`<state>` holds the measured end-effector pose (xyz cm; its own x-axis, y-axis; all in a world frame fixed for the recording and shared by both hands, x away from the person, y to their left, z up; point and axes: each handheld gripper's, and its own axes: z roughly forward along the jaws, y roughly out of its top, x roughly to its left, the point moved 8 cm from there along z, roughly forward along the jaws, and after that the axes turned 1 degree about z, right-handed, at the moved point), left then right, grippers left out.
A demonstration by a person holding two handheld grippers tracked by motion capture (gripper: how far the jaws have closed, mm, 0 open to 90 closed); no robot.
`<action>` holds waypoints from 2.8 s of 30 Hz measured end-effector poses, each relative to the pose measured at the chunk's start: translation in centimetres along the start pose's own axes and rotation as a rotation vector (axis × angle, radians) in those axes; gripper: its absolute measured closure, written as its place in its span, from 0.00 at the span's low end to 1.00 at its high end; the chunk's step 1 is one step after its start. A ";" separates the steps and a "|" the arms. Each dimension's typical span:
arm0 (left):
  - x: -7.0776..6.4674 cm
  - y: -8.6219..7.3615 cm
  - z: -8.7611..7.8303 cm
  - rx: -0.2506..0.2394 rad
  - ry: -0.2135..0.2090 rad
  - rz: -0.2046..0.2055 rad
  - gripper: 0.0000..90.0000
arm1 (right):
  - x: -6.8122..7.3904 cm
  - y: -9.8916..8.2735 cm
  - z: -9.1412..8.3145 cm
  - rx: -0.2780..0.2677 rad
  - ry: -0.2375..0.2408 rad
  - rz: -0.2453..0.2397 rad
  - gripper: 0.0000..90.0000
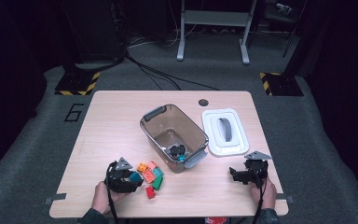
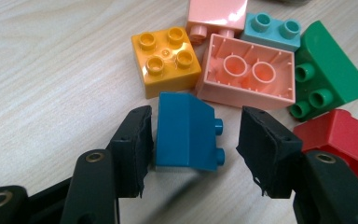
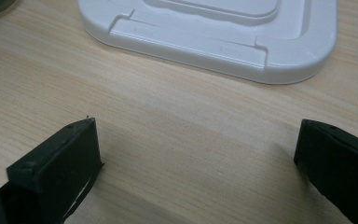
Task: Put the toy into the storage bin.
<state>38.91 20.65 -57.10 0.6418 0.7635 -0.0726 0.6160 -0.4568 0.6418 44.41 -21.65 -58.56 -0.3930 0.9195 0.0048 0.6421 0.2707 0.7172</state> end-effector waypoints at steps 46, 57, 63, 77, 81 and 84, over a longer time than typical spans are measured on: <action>1.8 7.6 -5.4 -0.107 -0.037 0.046 0.63 | 0.0 0.0 0.0 0.001 0.002 0.005 0.00; 1.7 11.1 -7.8 -0.154 -0.036 0.076 0.63 | 0.0 0.0 0.0 0.004 0.002 0.009 0.00; 1.4 13.4 -8.7 -0.183 -0.030 0.099 0.63 | 0.0 0.0 0.0 0.003 0.003 0.009 0.00; -1.5 18.5 -6.5 -0.211 -0.089 0.141 0.63 | 0.0 0.0 0.0 0.003 0.003 0.008 0.00; -2.3 19.0 -5.0 -0.188 -0.111 0.145 0.63 | 0.0 0.0 0.0 0.002 0.002 0.006 0.00; -2.8 19.0 -4.0 -0.168 -0.126 0.151 0.63 | 0.0 0.0 0.0 0.004 0.003 0.009 0.00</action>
<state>47.02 11.65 -41.62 0.7790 0.6247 -0.0537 0.4309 -0.4711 0.7696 44.36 -21.62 -58.57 -0.3891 0.9211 0.0128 0.6479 0.2638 0.7146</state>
